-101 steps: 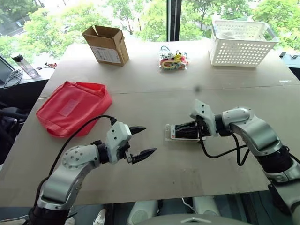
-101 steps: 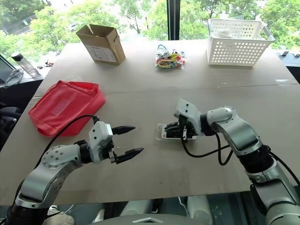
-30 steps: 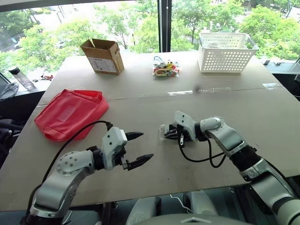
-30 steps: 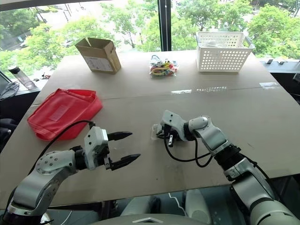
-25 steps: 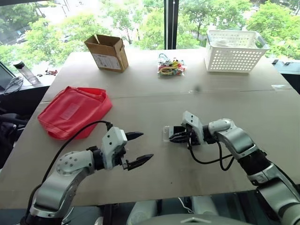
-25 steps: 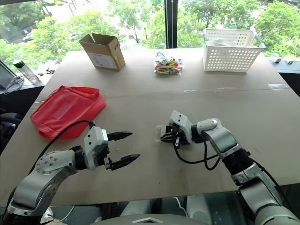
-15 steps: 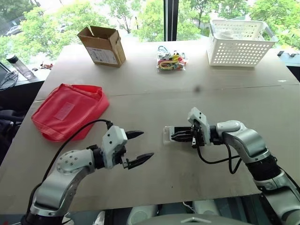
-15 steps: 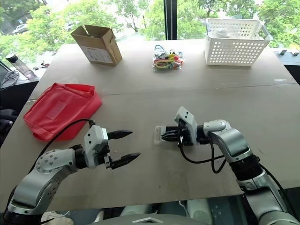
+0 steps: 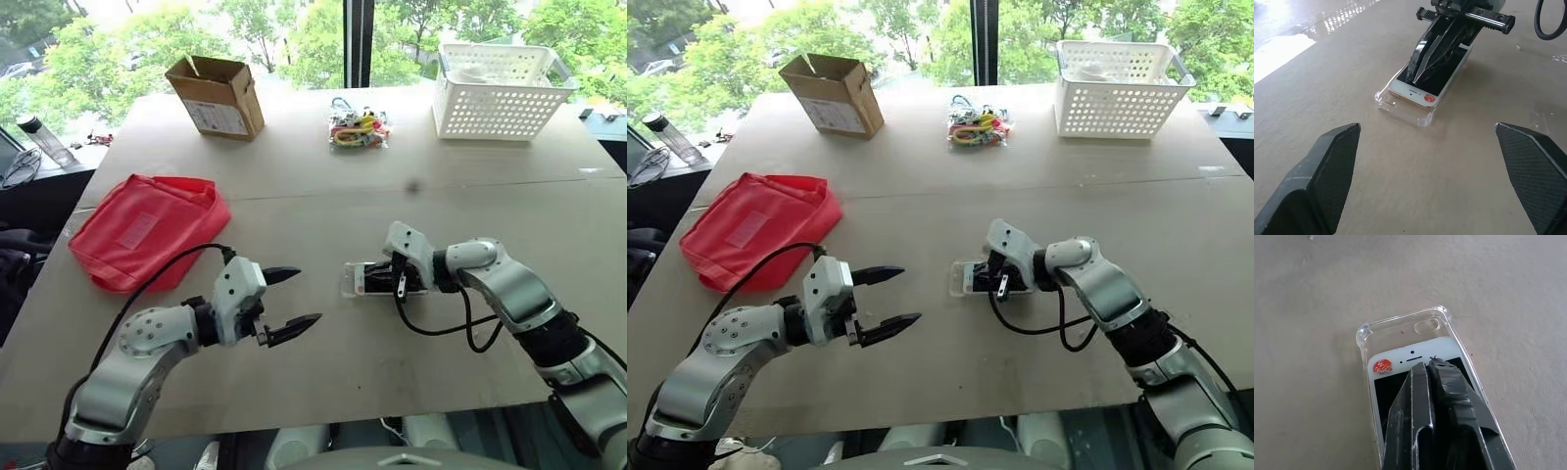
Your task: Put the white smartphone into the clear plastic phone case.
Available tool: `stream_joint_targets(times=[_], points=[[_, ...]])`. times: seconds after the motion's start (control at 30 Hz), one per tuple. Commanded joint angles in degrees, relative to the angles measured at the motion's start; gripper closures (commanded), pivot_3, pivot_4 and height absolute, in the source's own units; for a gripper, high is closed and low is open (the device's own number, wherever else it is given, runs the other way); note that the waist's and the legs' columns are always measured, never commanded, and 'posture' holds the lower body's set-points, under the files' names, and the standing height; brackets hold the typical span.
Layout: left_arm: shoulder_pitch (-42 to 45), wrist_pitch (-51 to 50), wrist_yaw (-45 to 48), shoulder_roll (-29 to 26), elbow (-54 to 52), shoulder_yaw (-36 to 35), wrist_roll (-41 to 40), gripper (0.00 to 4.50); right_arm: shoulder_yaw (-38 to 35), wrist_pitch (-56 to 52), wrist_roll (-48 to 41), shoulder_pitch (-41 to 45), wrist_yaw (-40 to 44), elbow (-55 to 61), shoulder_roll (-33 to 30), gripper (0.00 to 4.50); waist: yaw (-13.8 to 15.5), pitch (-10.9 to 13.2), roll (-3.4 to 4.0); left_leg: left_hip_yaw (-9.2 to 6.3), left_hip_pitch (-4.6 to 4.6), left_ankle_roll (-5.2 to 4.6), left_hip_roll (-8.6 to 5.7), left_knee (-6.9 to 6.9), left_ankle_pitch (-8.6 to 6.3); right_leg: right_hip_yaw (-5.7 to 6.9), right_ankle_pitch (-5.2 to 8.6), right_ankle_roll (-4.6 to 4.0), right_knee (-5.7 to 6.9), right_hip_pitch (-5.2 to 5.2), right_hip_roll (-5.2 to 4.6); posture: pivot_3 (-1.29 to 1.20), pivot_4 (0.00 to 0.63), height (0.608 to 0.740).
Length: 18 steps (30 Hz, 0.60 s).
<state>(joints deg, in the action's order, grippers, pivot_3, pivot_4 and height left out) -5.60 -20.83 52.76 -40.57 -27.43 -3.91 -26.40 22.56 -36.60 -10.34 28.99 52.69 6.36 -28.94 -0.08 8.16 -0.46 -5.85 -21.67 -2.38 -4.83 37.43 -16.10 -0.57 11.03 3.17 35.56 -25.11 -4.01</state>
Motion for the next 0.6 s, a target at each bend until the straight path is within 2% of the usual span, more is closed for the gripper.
stream_joint_targets(times=[0.03, 0.2, 0.27, 0.33, 0.37, 0.43, 0.57, 0.6], points=[[0.78, 0.55, -0.04, -0.40, -0.07, 0.36, 0.65, 0.00, -5.88, 3.15, -2.76, -3.97, -1.01, 1.96, -0.19, 4.44, 0.15, 0.03, 0.03, 0.01, -0.01, 0.00, -0.01, 0.02, 0.00, -0.02, 0.00, 0.00, 0.00, 0.00, 0.00, 0.00, 0.150, 0.739], [4.29, -0.35, -0.43, 0.01, 3.09, 4.09, 3.51, 0.00, -16.81, 1.69, -6.57, -10.21, -4.40, 13.15, -3.37, 4.44, 1.00, 0.31, 0.14, 0.01, -0.18, 0.00, -0.04, 0.04, 0.01, -0.03, -0.01, 0.01, 0.02, -0.16, 0.00, 0.00, 0.150, 0.739], [7.09, -0.63, -0.84, 1.07, 6.12, 5.93, 4.46, 0.41, -19.82, 0.48, -6.19, -12.88, -6.15, 16.50, -5.86, 4.50, 1.00, 0.33, 0.13, 0.00, -0.21, 0.01, -0.03, 0.03, 0.01, -0.01, -0.01, 0.00, 0.04, -0.20, 0.01, 0.00, 0.150, 0.739], [10.02, -1.06, 0.38, 1.66, 9.28, 7.97, 5.14, 1.10, -23.24, -2.40, -5.65, -15.69, -8.25, 19.97, -8.74, 4.50, 0.99, 0.33, 0.13, 0.00, -0.21, 0.01, -0.03, 0.02, 0.01, 0.01, -0.01, 0.00, 0.06, -0.20, 0.01, 0.00, 0.150, 0.739], [11.71, -0.48, 0.78, 2.13, 11.21, 9.23, 6.16, 1.67, -25.15, -4.45, -5.39, -17.19, -9.54, 21.69, -10.07, 4.50, 0.97, 0.34, 0.11, 0.00, -0.21, 0.01, -0.03, 0.01, 0.01, 0.00, -0.01, 0.00, 0.06, -0.20, 0.01, 0.00, 0.150, 0.739], [14.35, 0.04, 1.31, 3.05, 14.21, 11.11, 7.43, 2.50, -27.59, -7.85, -5.41, -19.68, -11.42, 24.47, -11.93, 4.50, 0.94, 0.34, 0.11, 0.02, -0.22, 0.00, -0.03, 0.01, 0.01, -0.02, -0.01, 0.00, 0.06, -0.20, 0.00, 0.00, 0.150, 0.739], [17.79, 0.90, 2.71, 4.82, 18.02, 14.55, 9.44, 4.38, -28.79, -10.94, -5.04, -25.31, -13.66, 29.04, -14.46, 4.50, 0.78, 0.37, 0.07, 0.07, -0.19, -0.01, -0.03, 0.02, 0.01, -0.09, -0.01, 0.00, 0.08, -0.20, 0.02, 0.00, 0.150, 0.739], [18.67, 0.98, 2.65, 5.44, 18.94, 15.63, 10.22, 4.45, -28.56, -11.51, -4.68, -26.78, -14.38, 29.98, -14.77, 4.50, 0.81, 0.37, 0.07, 0.08, -0.19, 0.00, -0.01, 0.02, 0.01, -0.10, -0.01, 0.00, 0.08, -0.20, 0.03, 0.00, 0.150, 0.739]])
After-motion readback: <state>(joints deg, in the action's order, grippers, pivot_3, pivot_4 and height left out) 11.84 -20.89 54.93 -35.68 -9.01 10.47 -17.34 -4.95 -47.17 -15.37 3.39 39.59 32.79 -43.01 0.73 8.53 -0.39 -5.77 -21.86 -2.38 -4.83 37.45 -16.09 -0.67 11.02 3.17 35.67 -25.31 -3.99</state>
